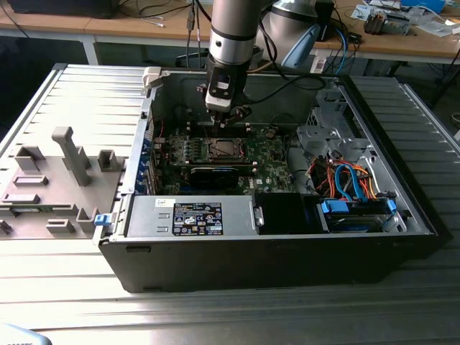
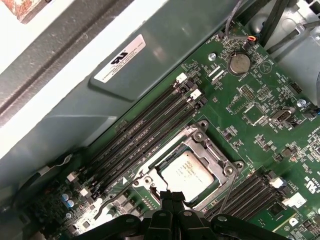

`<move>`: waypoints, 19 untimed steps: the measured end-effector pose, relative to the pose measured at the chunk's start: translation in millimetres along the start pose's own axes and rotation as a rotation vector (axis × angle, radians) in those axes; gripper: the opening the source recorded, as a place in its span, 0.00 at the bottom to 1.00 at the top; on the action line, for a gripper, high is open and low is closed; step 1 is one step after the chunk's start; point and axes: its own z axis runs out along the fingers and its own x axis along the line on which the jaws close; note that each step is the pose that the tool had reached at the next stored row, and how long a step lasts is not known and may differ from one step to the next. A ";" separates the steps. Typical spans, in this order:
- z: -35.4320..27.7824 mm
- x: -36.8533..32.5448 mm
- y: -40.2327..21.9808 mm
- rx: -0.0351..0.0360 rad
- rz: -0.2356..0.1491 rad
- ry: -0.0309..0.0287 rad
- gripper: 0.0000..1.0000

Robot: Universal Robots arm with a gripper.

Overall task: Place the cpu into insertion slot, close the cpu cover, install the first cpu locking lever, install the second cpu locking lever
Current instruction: 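Install the first cpu locking lever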

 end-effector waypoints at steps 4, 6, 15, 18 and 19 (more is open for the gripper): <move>0.0 0.0 0.0 0.0005 -0.008 -0.0002 0.11; 0.0 0.0 0.0 0.0008 -0.013 -0.0004 0.11; 0.0 0.0 0.0 0.0015 -0.025 -0.0009 0.11; 0.0 0.0 0.0 0.0017 -0.030 -0.0010 0.11; 0.0 0.0 0.0 0.0019 -0.033 -0.0011 0.11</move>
